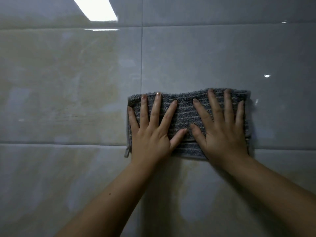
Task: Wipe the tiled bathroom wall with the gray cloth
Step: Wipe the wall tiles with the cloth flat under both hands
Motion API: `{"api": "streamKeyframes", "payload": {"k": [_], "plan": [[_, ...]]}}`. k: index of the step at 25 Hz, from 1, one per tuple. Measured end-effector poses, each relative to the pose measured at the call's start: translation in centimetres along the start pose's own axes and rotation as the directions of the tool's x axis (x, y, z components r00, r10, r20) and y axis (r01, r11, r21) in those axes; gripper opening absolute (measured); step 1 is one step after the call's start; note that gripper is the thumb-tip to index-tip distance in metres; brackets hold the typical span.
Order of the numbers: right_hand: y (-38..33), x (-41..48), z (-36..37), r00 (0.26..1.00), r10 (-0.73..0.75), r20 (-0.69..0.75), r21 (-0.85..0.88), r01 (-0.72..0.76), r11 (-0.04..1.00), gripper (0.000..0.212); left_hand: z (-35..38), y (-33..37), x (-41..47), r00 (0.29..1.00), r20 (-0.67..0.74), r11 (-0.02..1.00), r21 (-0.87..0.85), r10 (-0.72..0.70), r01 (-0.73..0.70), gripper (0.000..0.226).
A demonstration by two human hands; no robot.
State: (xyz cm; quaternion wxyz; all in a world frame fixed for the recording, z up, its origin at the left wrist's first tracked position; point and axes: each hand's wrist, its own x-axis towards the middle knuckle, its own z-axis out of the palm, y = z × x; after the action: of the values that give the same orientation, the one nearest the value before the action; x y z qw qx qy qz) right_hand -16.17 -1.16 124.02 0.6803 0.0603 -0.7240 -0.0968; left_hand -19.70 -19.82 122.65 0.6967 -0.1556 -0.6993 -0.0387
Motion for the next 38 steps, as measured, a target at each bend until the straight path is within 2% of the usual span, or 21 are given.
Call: {"api": "streamKeyframes", "payload": {"k": [12,16,20,25,29,33,38], "plan": [[-17.6,6.0,1.7,1.000,0.000,0.001,0.026,0.000,1.000,0.061,-2.5,-17.6,-0.9,0.999,0.037,0.999,0.043,-0.022,0.020,0.068],[-16.9,6.9,1.8,0.998,-0.060,0.010,0.016,0.060,0.998,0.062,-2.4,-18.2,0.3,0.999,0.035,0.997,0.062,0.038,-0.040,0.069],[-15.6,12.6,1.5,0.999,0.021,0.035,0.023,-0.022,1.000,0.067,-2.9,-19.7,6.1,0.996,0.084,1.000,0.025,-0.010,0.008,0.071],[-18.0,18.1,1.7,0.996,0.078,0.049,0.046,-0.080,0.996,0.066,-3.9,-22.6,10.3,0.989,0.133,0.997,0.028,-0.069,0.066,0.072],[-19.3,14.6,2.0,0.998,-0.057,0.007,0.071,0.056,0.996,0.064,-3.7,-22.5,5.8,0.992,0.108,0.997,0.049,-0.059,0.054,0.069],[-18.6,10.7,2.1,0.986,-0.165,0.007,0.052,0.164,0.985,0.062,-3.1,-21.6,2.1,0.991,0.129,0.996,0.067,0.045,-0.054,0.066],[-18.4,18.0,1.5,0.997,0.052,0.049,0.020,-0.053,0.998,0.071,-3.6,-23.4,9.5,0.990,0.132,0.999,0.012,-0.047,0.046,0.072]]}}
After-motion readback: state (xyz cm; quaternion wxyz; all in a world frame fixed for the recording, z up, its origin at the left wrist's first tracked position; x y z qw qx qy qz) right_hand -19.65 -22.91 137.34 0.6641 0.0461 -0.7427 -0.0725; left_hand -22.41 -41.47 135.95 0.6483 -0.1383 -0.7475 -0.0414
